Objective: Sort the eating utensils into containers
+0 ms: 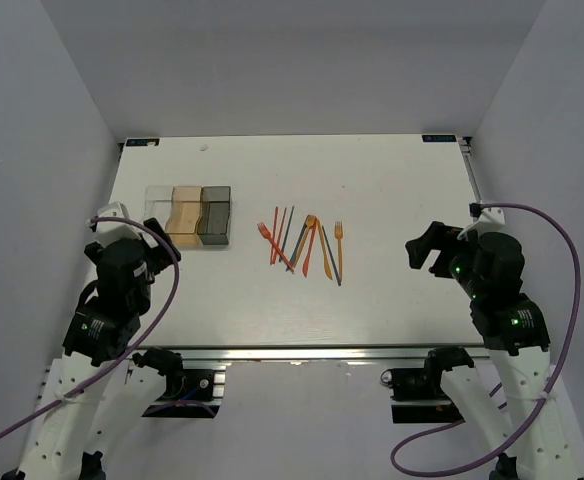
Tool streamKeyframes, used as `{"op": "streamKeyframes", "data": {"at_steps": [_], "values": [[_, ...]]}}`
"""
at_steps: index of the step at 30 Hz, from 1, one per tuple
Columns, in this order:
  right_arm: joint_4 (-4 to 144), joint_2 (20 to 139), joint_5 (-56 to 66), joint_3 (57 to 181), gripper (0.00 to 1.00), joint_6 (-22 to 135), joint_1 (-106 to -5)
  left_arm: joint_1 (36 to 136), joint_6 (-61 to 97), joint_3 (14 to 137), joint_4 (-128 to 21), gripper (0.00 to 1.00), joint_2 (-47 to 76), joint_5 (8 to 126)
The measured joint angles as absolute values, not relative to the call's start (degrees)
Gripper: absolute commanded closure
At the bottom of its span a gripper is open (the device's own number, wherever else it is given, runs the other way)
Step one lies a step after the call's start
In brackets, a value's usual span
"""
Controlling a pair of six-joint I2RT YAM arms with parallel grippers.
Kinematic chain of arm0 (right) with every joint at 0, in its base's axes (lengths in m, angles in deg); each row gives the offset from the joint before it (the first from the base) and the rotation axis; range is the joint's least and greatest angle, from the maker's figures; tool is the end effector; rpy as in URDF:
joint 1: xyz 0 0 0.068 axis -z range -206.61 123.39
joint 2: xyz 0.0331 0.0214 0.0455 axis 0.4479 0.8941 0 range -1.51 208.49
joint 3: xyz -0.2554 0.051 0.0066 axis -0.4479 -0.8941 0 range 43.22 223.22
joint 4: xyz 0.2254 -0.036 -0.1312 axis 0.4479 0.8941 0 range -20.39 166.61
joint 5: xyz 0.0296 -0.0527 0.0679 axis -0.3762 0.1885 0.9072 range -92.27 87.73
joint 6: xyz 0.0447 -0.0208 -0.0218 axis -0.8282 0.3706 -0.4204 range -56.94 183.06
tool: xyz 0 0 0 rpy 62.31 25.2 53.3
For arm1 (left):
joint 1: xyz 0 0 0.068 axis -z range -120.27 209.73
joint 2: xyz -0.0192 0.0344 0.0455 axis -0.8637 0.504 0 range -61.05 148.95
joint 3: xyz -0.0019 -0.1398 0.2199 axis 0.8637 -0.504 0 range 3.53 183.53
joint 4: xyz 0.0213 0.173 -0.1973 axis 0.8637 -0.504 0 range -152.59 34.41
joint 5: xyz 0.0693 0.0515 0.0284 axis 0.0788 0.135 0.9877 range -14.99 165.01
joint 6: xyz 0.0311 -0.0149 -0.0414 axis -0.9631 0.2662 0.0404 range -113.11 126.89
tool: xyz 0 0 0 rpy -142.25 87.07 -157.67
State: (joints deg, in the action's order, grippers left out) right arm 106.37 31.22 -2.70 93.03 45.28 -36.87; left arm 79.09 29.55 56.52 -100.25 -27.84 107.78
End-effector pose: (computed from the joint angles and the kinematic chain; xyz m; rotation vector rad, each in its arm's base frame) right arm 0.1282 0.0230 0.3423 0.1315 1.9230 0.3220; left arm 0.1159 -0.0203 0.3474 -0.4112 1.8891 0.0866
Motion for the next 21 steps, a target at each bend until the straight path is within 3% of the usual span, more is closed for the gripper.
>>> {"op": "streamKeyframes", "data": {"at_steps": [15, 21], "values": [[97.01, 32.75, 2.90, 88.06, 0.11, 38.66, -36.87, 79.09, 30.58, 56.50, -100.43, 0.02, -28.08, 110.27], [92.09, 52.49, 0.69, 89.42, 0.11, 34.99, -42.25, 79.09, 31.28, 56.50, -100.64, 0.02, -26.26, 111.15]]}}
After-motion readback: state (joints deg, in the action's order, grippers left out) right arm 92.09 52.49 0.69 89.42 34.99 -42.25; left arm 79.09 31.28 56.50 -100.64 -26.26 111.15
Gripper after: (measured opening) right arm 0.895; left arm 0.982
